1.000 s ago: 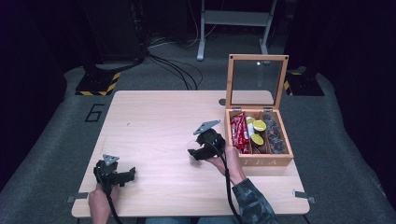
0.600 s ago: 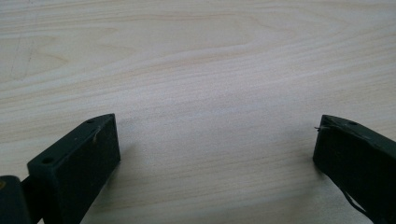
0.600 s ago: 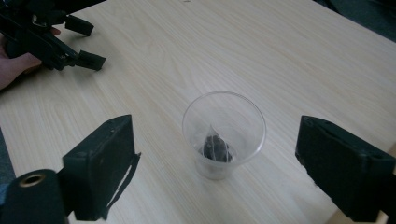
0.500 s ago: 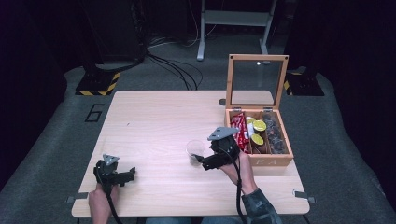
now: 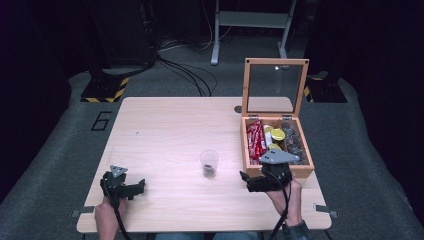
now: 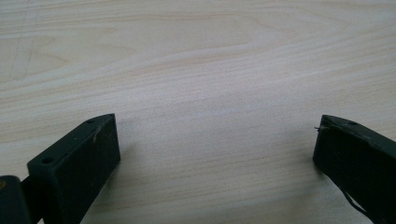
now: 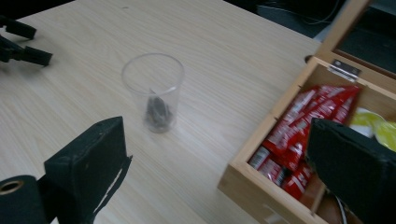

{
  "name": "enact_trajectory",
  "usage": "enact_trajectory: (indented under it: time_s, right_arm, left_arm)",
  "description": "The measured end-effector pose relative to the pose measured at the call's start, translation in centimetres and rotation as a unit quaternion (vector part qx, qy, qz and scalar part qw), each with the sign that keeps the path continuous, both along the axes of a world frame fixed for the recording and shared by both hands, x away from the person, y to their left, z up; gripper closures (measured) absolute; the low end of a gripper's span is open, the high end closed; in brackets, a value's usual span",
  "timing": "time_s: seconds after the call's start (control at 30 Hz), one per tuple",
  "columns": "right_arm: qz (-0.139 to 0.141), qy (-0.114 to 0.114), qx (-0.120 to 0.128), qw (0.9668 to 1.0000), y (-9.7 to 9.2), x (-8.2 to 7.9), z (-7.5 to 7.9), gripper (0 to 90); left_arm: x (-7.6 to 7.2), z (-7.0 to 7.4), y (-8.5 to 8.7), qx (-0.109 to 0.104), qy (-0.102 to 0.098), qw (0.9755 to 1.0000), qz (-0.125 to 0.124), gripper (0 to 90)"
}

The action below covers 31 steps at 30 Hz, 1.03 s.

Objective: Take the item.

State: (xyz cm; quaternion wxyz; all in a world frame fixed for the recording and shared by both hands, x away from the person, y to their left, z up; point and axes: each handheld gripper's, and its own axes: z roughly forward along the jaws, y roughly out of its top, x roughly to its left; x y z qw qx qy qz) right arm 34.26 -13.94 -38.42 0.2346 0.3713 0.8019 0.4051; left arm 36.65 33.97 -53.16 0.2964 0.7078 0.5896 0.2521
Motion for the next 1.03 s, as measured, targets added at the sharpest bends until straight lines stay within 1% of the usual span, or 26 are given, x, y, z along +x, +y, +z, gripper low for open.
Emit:
enact_trajectory:
  time_s: [0.03, 0.07, 0.1, 0.17, 0.2, 0.23, 0.33, 0.4, 0.47, 0.5, 0.53, 0.57, 0.6, 0.63, 0.67, 0.7, 0.73, 0.77, 0.8, 0.83, 0.87, 0.93, 0.97, 1.0, 1.03]
  right_arm:
    - [-0.007, -0.002, -0.002, 1.0, -0.5, -0.2, -0.1, 4.5]
    - [-0.007, -0.002, -0.002, 1.0, -0.5, -0.2, -0.1, 4.5]
    - [-0.025, -0.003, -0.005, 0.9997, -1.6, -0.5, -0.5, 4.8]
    - [-0.04, -0.001, -0.005, 0.9992, -2.6, -0.7, -1.1, 4.9]
    - [-0.04, -0.001, -0.005, 0.9992, -2.6, -0.7, -1.1, 4.9]
    - [-0.06, -0.002, -0.007, 0.9981, -3.9, -1.1, -2.0, 5.3]
    - [-0.087, -0.001, -0.005, 0.9962, -5.4, -1.5, -3.4, 5.9]
    - [-0.105, 0.003, -0.005, 0.9944, -6.4, -1.6, -4.4, 6.1]
    - [-0.124, 0.01, 0.002, 0.9923, -7.4, -1.7, -5.6, 6.2]
    - [-0.132, 0.016, 0.003, 0.9911, -8.0, -1.7, -6.4, 6.2]
    - [-0.141, 0.025, 0.008, 0.9897, -8.4, -1.7, -7.2, 6.2]
    - [-0.143, 0.031, 0.012, 0.9891, -8.8, -1.6, -7.8, 6.3]
    - [-0.143, 0.031, 0.012, 0.9891, -8.8, -1.6, -7.8, 6.3]
    - [-0.156, 0.053, 0.014, 0.9862, -9.7, -1.3, -9.8, 6.3]
    - [-0.156, 0.053, 0.014, 0.9862, -9.7, -1.3, -9.8, 6.3]
    - [-0.166, 0.071, 0.012, 0.9834, -10.1, -1.1, -11.1, 6.1]
    - [-0.167, 0.075, 0.005, 0.9831, -10.3, -1.0, -11.6, 5.5]
    - [-0.174, 0.084, 0.004, 0.9811, -10.4, -0.9, -12.2, 5.0]
    - [-0.174, 0.084, 0.004, 0.9811, -10.4, -0.9, -12.2, 5.0]
    - [-0.176, 0.092, 0.002, 0.9802, -10.6, -0.7, -12.9, 4.6]
    - [-0.182, 0.097, 0.0, 0.9785, -10.9, -0.4, -13.6, 3.0]
    - [-0.188, 0.103, -0.011, 0.9768, -11.0, -0.1, -14.2, 0.5]
    - [-0.188, 0.103, -0.007, 0.9768, -11.1, 0.0, -14.5, 0.0]
    - [-0.19, 0.096, -0.008, 0.9771, -11.2, 0.0, -14.6, 0.0]
    - [-0.194, 0.094, -0.003, 0.9765, -11.3, 0.0, -14.6, 0.0]
  left_arm:
    - [0.0, 0.0, 0.0, 0.0, 0.0, 1.0, 0.0, 0.4]
    - [0.0, 0.0, 0.0, 0.0, 0.0, 1.0, 0.0, 0.4]
    - [0.0, 0.0, 0.0, 0.0, 0.0, 1.0, 0.0, 0.4]
    - [0.0, 0.0, 0.0, 0.0, 0.0, 1.0, 0.0, 0.4]
    - [0.0, 0.0, 0.0, 0.0, 0.0, 1.0, 0.0, 0.3]
    - [0.0, 0.0, 0.0, 0.0, 0.0, 1.0, 0.0, 0.4]
    - [0.0, 0.0, 0.0, 0.0, 0.0, 1.0, 0.0, 0.4]
    - [0.0, 0.0, 0.0, 0.0, 0.0, 1.0, 0.0, 0.3]
    - [0.0, 0.0, 0.0, 0.0, 0.0, 1.0, 0.0, 0.3]
    - [0.0, 0.0, 0.0, 0.0, 0.0, 1.0, 0.0, 0.4]
    - [0.0, 0.0, 0.0, 0.0, 0.0, 1.0, 0.0, 0.3]
    - [0.0, 0.0, 0.0, 0.0, 0.0, 1.0, 0.0, 0.4]
    - [0.0, 0.0, 0.0, 0.0, 0.0, 1.0, 0.0, 0.3]
    - [0.0, 0.0, 0.0, 0.0, 0.0, 1.0, 0.0, 0.4]
    - [0.0, 0.0, 0.0, 0.0, 0.0, 1.0, 0.0, 0.4]
    - [0.0, 0.0, 0.0, -0.001, 0.0, 1.0, 0.0, 0.3]
    - [0.0, 0.0, 0.0, -0.001, 0.0, 1.0, 0.001, 0.3]
    - [0.0, 0.0, 0.0, 0.0, 0.0, 1.0, 0.001, 0.4]
    - [0.0, 0.0, 0.0, 0.0, 0.0, 1.0, 0.001, 0.4]
    - [0.0, 0.0, 0.0, 0.0, 0.0, 1.0, 0.001, 0.4]
    - [0.0, 0.0, 0.0, 0.0, 0.0, 1.0, 0.0, 0.3]
    - [0.0, 0.0, 0.0, 0.0, 0.0, 1.0, 0.0, 0.4]
    - [0.0, 0.0, 0.0, 0.0, 0.0, 1.0, 0.0, 0.4]
    - [0.0, 0.0, 0.0, 0.0, 0.0, 1.0, 0.0, 0.4]
    - [0.0, 0.0, 0.0, 0.0, 0.0, 1.0, 0.0, 0.3]
